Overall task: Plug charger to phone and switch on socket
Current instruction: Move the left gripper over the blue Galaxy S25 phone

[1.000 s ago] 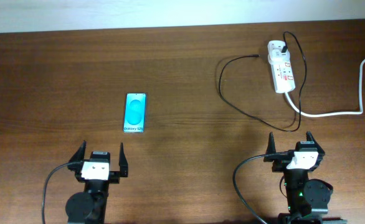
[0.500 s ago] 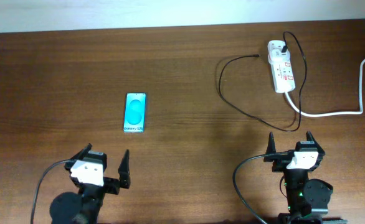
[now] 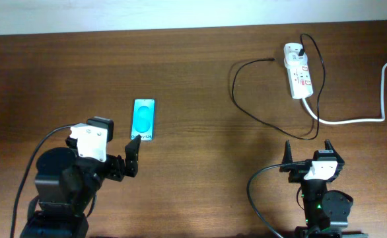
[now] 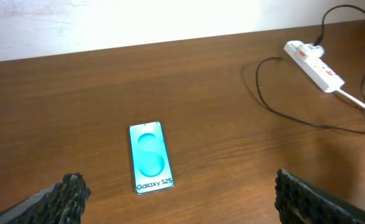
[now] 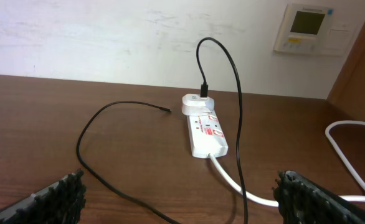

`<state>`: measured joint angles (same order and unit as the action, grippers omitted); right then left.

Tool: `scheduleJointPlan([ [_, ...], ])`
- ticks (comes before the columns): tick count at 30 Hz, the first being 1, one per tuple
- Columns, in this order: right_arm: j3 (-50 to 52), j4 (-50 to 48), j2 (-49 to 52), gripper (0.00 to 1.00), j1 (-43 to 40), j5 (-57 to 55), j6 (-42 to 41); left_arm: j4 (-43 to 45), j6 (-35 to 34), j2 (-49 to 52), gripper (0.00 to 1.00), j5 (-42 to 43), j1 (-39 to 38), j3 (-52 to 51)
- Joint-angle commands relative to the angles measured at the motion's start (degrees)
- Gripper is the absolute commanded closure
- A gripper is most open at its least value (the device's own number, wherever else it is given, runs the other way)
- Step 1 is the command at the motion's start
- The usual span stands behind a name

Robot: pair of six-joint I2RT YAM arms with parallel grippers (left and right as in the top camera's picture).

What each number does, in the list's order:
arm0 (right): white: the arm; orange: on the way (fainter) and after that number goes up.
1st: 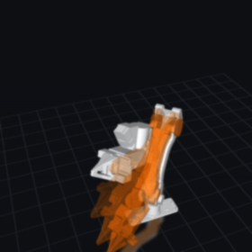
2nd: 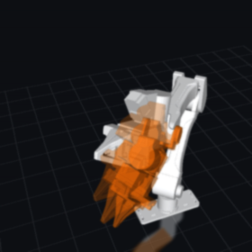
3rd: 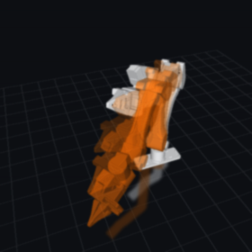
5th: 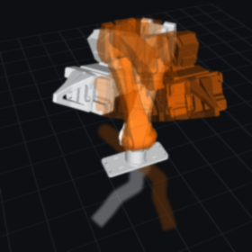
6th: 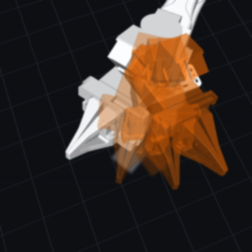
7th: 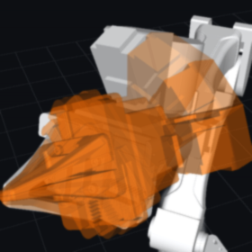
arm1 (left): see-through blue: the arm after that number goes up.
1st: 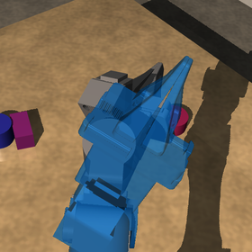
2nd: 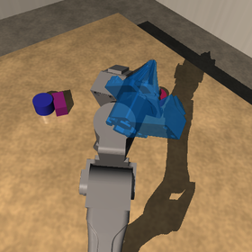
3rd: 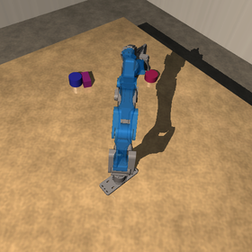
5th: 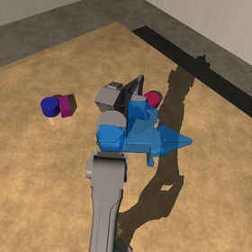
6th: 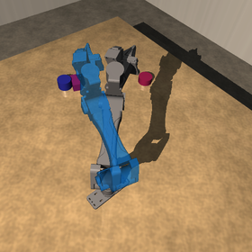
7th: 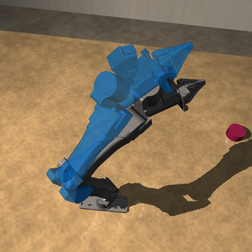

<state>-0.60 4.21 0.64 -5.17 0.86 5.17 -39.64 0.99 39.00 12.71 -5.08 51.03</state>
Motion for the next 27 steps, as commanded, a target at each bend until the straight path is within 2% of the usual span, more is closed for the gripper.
scheduleJointPlan([
  [1,0.28,0.33,-0.28,0.02,-0.33,-0.50,0.42,-3.50,-0.37,-0.28,0.01,3.30,-0.02,1.53],
  [11,0.28,0.33,-0.28,0.02,-0.33,-0.50,0.39,-4.24,-0.39,0.61,0.01,5.11,-0.02,2.71],
  [19,0.28,0.33,-0.28,0.02,-0.33,-0.50,0.39,-9.53,-1.88,27.23,0.01,4.24,-0.02,18.69],
  [22,0.28,0.33,-0.28,0.02,-0.33,-0.50,0.39,-8.96,-1.88,35.91,0.01,2.78,-0.02,19.43],
  [24,0.28,0.33,-0.28,0.02,-0.33,-0.50,0.39,-8.39,-1.88,41.05,0.01,-2.64,-0.02,19.43],
  [27,0.28,0.33,-0.28,0.02,-0.33,-0.50,0.39,-7.89,-1.90,46.82,0.01,-2.89,-0.02,19.43],
])
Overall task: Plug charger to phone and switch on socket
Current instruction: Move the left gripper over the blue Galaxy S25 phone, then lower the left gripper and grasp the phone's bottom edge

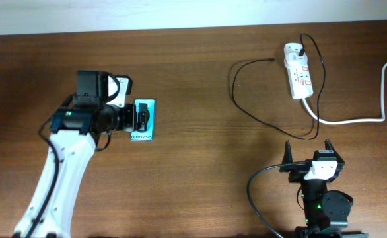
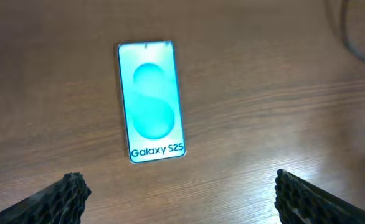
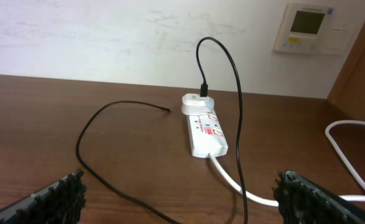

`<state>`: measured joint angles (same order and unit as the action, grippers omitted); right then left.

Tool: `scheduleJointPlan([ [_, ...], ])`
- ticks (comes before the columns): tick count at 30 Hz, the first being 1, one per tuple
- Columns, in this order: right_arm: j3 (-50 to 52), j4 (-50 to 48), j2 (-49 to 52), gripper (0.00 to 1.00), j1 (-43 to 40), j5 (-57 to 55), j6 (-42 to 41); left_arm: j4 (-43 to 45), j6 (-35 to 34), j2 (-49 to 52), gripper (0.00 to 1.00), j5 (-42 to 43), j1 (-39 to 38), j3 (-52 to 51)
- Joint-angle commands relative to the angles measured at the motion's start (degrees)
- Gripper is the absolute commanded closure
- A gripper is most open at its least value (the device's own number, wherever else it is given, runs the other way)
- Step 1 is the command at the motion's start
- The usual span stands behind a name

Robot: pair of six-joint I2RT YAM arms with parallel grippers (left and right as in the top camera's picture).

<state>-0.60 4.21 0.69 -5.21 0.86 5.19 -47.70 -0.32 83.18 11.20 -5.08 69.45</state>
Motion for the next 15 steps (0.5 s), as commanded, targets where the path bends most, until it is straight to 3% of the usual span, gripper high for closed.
scheduleJointPlan([
  [1,0.28,0.33,-0.33,0.02,-0.28,-0.50,0.37,0.39,-0.59,4.50,0.01,-1.38,-0.02,1.01],
  [11,0.28,0.33,-0.33,0.02,-0.28,-0.50,0.37,7.56,-0.59,14.34,0.01,-3.85,-0.94,0.98],
  [15,0.28,0.33,-0.33,0.02,-0.28,-0.50,0.37,11.02,-0.59,16.70,0.01,-9.16,-0.96,0.98],
])
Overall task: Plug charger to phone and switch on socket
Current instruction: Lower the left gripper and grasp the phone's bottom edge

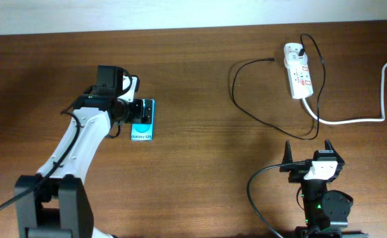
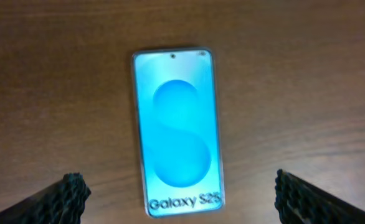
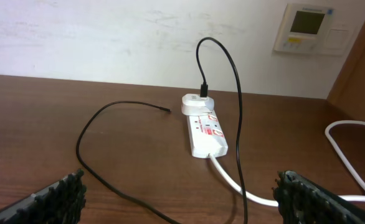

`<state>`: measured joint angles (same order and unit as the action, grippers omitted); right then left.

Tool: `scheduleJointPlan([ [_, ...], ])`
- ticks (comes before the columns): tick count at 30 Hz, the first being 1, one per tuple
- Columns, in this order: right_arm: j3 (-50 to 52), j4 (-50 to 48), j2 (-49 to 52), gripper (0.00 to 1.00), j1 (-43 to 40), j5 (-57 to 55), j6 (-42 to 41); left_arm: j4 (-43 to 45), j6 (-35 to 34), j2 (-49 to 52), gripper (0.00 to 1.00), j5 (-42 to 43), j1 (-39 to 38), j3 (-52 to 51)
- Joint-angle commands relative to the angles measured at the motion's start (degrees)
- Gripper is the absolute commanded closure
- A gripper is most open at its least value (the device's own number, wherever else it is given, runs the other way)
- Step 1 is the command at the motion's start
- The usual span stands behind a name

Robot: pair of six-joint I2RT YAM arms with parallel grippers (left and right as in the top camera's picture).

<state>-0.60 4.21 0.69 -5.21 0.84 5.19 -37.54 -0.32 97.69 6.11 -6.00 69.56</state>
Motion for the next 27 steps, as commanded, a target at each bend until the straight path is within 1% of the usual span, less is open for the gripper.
scheduleJointPlan([
  [1,0.28,0.33,-0.33,0.02,-0.28,-0.48,0.37,1.14,-0.61,3.10,0.01,-4.20,-0.04,0.87],
  [5,0.28,0.33,-0.33,0.02,-0.28,-0.48,0.37,4.04,-2.10,7.74,0.01,-3.98,-0.42,0.87],
  [9,0.28,0.33,-0.33,0.02,-0.28,-0.48,0.37,6.75,-2.03,11.87,0.01,-4.02,-3.80,0.87],
  [10,0.28,0.33,-0.33,0.02,-0.28,-0.48,0.37,7.45,-2.05,12.37,0.01,-4.79,-4.81,0.87],
  [12,0.28,0.33,-0.33,0.02,-0.28,-0.48,0.37,7.76,-2.08,12.87,0.01,-9.03,-5.64,0.87],
  [20,0.28,0.33,-0.33,0.02,-0.28,-0.48,0.39,9.90,-2.12,17.75,0.01,-10.16,-5.62,0.87],
  [21,0.28,0.33,-0.33,0.02,-0.28,-0.48,0.37,9.86,-3.65,18.32,0.01,-11.76,-5.64,0.87],
  [23,0.28,0.33,-0.33,0.01,-0.28,-0.48,0.39,8.83,-7.19,18.99,0.01,-12.41,-5.57,0.87],
  [27,0.28,0.33,-0.33,0.02,-0.28,-0.48,0.37,7.48,-7.65,18.99,0.01,-12.44,-5.20,0.87],
])
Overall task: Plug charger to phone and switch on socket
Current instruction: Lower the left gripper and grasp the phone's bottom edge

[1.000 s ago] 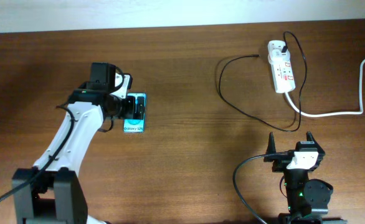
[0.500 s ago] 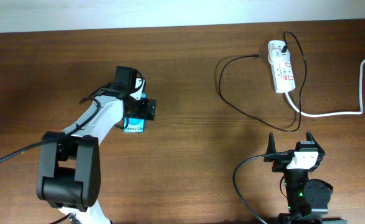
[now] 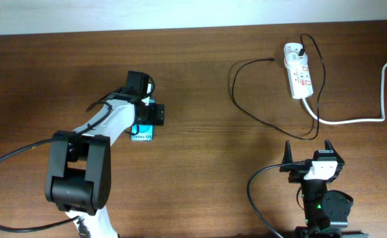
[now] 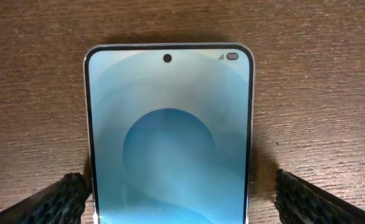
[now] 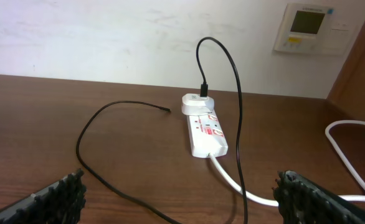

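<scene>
The phone (image 4: 169, 137), screen lit blue and face up, fills the left wrist view; in the overhead view only its near end (image 3: 140, 135) shows under the arm. My left gripper (image 4: 182, 208) is open and low over it, one finger (image 4: 67, 199) at each long edge, the left one close, the right one with a gap. The black charger cable (image 3: 236, 92) loops across the table, its free plug tip (image 3: 273, 60) lying bare. Its adapter (image 3: 292, 51) sits in the white power strip (image 3: 299, 79). My right gripper (image 3: 310, 155) is open at the near edge, holding nothing.
A thick white cord (image 3: 372, 119) runs from the power strip off to the right edge. A wall thermostat (image 5: 307, 28) hangs behind the table. Bare brown tabletop (image 3: 200, 158) lies between the phone and the cable loop.
My left gripper has come down closer to the phone, which now fills its view with the fingers at its two long edges. The phone, the cable and the right arm have not moved.
My left gripper first rested open near the table's front, short of the phone. It then stood above the phone, then lower over it, and now straddles it. The right arm stayed at rest throughout, and cable and power strip kept their places.
</scene>
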`<state>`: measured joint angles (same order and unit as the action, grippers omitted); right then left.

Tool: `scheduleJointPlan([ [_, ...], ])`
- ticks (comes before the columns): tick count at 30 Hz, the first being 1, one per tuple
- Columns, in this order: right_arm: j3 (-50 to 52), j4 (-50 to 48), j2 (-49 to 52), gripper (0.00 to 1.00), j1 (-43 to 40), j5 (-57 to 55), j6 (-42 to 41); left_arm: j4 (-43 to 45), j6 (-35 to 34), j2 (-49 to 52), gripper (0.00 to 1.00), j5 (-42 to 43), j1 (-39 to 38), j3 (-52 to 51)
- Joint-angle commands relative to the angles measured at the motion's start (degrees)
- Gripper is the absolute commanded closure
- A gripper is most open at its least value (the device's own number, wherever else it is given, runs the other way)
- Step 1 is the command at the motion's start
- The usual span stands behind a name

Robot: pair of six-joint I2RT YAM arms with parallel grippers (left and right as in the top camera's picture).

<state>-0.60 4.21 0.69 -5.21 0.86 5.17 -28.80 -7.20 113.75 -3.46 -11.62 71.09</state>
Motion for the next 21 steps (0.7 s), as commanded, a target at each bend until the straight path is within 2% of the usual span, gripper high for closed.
scheduleJointPlan([
  [1,0.28,0.33,-0.33,0.02,-0.28,-0.50,0.42,-2.14,-0.74,2.93,0.01,-3.08,0.46,-0.66],
  [10,0.28,0.33,-0.33,0.02,-0.28,-0.50,0.39,-3.45,-0.68,2.93,0.01,-1.92,1.29,-0.66],
  [11,0.28,0.33,-0.33,0.02,-0.28,-0.50,0.39,-3.82,-0.13,2.93,0.08,-1.92,1.27,-0.66],
  [12,0.28,0.33,-0.33,0.02,-0.28,-0.50,0.39,-4.15,0.00,2.93,0.11,-1.92,1.29,-0.66],
  [15,0.28,0.33,-0.33,0.02,-0.28,-0.50,0.42,-5.09,1.73,2.93,0.11,-1.92,1.29,-0.68],
  [19,0.28,0.33,-0.33,0.02,-0.28,-0.50,0.39,-5.09,1.70,2.93,0.32,-1.90,1.29,-0.66],
  [21,0.28,0.33,-0.33,0.02,-0.28,-0.50,0.39,-5.14,1.68,2.93,0.38,-1.92,1.42,-0.66],
])
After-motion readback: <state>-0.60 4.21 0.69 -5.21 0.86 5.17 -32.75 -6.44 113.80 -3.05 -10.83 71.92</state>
